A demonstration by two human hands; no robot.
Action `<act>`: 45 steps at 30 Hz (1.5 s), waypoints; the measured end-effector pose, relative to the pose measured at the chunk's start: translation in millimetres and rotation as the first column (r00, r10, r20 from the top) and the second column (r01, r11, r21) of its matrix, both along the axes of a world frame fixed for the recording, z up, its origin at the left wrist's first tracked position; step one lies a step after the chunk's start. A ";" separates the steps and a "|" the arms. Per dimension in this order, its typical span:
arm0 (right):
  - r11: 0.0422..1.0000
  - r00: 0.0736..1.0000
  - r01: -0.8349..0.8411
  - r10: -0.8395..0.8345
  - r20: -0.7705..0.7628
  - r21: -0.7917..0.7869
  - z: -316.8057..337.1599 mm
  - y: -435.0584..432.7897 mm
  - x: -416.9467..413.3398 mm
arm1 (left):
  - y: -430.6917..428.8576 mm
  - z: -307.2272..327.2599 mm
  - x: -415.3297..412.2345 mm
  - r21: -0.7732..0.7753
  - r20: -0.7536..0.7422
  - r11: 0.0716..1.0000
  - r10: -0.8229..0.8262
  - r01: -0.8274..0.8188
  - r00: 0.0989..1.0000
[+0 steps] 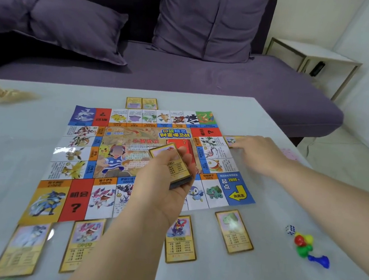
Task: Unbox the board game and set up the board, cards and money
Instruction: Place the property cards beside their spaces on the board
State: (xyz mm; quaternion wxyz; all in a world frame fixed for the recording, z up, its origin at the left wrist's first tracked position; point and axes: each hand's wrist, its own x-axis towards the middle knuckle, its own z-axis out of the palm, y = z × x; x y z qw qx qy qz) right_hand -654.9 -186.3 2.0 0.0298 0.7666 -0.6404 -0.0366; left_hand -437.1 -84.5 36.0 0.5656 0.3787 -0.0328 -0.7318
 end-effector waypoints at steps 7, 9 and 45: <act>1.000 1.000 0.009 -0.008 -0.026 0.030 -0.1 -2.3 3.6 | 2.3 -1.4 0.3 0.008 -0.014 1.000 -0.017 0.017 1.000; 0.999 1.000 -0.007 0.008 -0.021 0.040 -1.3 -1.7 4.5 | 1.2 -2.6 2.4 -0.009 -0.030 1.000 -0.021 0.021 0.999; 0.909 0.044 -0.006 -0.415 0.909 0.416 26.3 161.1 87.5 | 61.6 -8.0 15.9 -0.081 0.613 0.860 -0.356 0.504 0.706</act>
